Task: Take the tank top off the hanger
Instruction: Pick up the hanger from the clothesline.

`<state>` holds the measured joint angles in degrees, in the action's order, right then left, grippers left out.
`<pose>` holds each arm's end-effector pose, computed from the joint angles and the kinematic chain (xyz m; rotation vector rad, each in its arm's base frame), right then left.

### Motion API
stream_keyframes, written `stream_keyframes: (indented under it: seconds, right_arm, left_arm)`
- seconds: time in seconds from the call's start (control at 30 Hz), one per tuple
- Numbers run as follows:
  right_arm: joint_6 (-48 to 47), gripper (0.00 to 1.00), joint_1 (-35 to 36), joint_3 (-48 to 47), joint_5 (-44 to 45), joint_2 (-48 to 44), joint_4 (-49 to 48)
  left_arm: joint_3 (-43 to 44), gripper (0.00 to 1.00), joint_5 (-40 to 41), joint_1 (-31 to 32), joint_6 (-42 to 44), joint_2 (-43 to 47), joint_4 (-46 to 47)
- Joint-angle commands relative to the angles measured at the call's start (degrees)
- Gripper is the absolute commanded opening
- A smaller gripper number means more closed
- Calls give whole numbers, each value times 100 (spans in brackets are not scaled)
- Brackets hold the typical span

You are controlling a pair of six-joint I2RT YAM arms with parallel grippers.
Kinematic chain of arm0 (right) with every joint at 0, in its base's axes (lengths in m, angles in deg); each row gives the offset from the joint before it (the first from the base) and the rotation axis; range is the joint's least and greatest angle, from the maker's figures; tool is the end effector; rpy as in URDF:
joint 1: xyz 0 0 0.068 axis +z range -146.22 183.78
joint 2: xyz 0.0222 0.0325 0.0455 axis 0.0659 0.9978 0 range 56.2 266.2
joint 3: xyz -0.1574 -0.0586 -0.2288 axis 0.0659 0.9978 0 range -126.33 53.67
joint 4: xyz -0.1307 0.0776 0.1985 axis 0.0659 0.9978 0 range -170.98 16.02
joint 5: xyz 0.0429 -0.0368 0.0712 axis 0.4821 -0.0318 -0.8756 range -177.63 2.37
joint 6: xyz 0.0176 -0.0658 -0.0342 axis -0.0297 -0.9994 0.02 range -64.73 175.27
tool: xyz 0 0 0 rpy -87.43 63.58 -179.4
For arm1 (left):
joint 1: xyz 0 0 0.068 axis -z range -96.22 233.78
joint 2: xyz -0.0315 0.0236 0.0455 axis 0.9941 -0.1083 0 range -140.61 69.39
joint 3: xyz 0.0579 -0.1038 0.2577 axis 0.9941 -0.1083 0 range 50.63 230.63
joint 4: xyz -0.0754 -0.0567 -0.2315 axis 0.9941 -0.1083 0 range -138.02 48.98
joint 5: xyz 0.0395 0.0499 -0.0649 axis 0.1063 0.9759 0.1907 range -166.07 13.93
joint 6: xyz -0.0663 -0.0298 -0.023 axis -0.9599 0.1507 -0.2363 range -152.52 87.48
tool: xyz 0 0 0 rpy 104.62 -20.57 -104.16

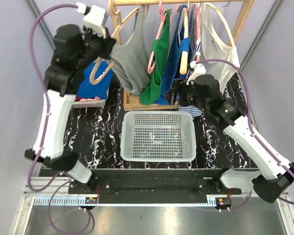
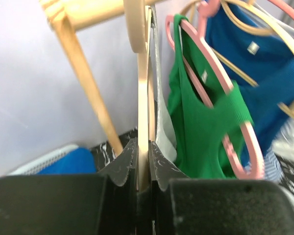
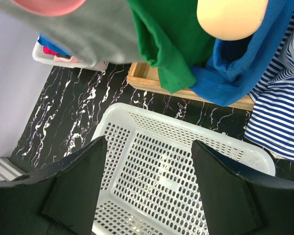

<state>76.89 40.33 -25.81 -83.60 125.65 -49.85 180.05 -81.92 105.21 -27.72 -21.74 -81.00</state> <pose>0.2206 0.1578 0.4211 -0.2105 1.9754 0.6014 0.2854 -0.1191 0.5759 0.4421 1.5468 -0.3068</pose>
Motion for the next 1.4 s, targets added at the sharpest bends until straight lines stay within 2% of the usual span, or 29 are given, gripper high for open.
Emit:
stream_keyframes:
  seconds: [0.0,0.2,0.33,0.47,0.5,0.7,0.8,0.9,1.03,1.27,1.37]
  right_arm:
    - [-124,80,53,-269,168,-274,-406]
    - [-150,81,53,-454,-95,-195,-503]
    - [-97,81,62,-489,-183,-142,-538]
    - [-89,81,53,-489,-201,-256,-591]
    - [-89,81,53,-463,-192,-283,-608]
    - [-106,81,53,-279,-175,-599,-644]
    - [-106,81,53,-208,-61,-766,-644]
    - [-115,82,53,-121,19,-898,-626]
    - [-124,81,53,-59,89,-1012,-644]
    - [-115,82,53,91,256,-1144,-644]
    - [-115,82,53,117,343,-1188,-644]
  left_arm:
    - [-58,0,-355,-7,214,991,326]
    - [723,0,-496,-7,399,1422,-245]
    - [839,0,-646,-7,408,1739,-264]
    - [138,0,-278,-7,215,2458,770]
    - [-439,0,-251,-7,188,2660,1408]
    - [-480,0,-153,-7,232,2917,1573]
    - [-410,0,-434,1,364,2908,1468]
    - [-129,0,-1048,1,277,2803,1380]
    - [161,0,-2207,-7,66,2601,1353]
    - [1224,0,-2676,-7,-304,2038,1406]
    - [937,0,-2851,-7,-392,2125,1397]
